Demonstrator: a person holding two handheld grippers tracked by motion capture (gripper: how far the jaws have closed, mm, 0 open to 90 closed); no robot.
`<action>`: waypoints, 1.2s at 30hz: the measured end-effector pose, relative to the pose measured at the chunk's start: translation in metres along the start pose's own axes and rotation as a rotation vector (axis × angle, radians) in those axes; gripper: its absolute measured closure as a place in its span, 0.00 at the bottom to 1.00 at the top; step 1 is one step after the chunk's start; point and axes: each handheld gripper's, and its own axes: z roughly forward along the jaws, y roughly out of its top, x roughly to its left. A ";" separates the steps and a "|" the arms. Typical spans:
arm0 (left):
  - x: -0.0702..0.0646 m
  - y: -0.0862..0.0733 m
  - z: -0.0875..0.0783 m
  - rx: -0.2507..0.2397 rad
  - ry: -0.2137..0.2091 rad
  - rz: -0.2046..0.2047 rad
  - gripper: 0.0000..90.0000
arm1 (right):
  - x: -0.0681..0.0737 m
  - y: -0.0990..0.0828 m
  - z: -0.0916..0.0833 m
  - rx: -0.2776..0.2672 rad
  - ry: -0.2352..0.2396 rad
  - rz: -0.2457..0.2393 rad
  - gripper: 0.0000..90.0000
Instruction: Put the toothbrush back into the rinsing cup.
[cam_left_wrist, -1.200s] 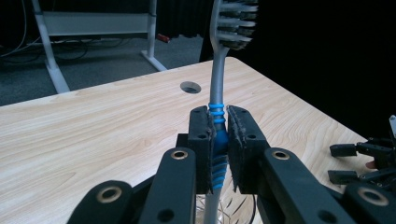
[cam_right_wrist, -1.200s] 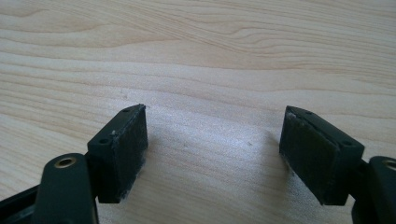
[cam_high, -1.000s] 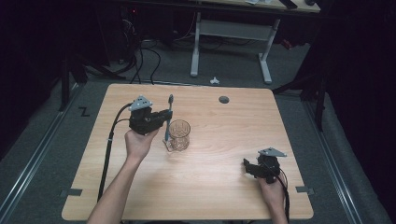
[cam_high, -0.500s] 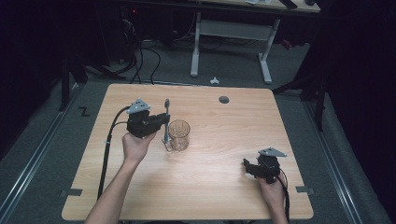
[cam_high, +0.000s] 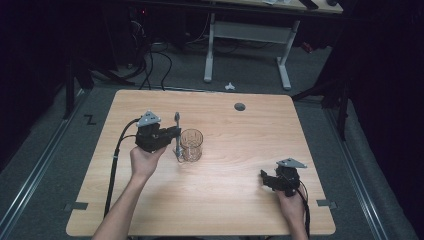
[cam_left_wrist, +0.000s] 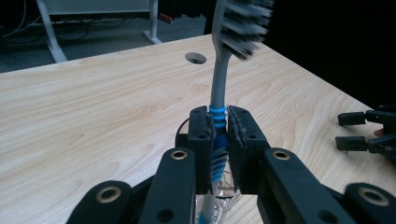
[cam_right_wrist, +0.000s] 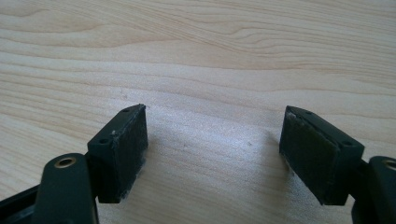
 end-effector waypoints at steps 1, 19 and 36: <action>0.000 0.000 0.000 0.000 0.000 0.000 0.89 | 0.000 0.000 0.000 0.000 0.000 0.000 0.26; -0.002 -0.011 0.000 0.020 -0.001 0.011 0.89 | 0.000 0.000 0.000 0.000 0.000 -0.001 0.26; -0.003 -0.021 0.004 0.039 0.019 0.025 0.89 | 0.000 0.000 0.000 0.000 0.000 -0.001 0.26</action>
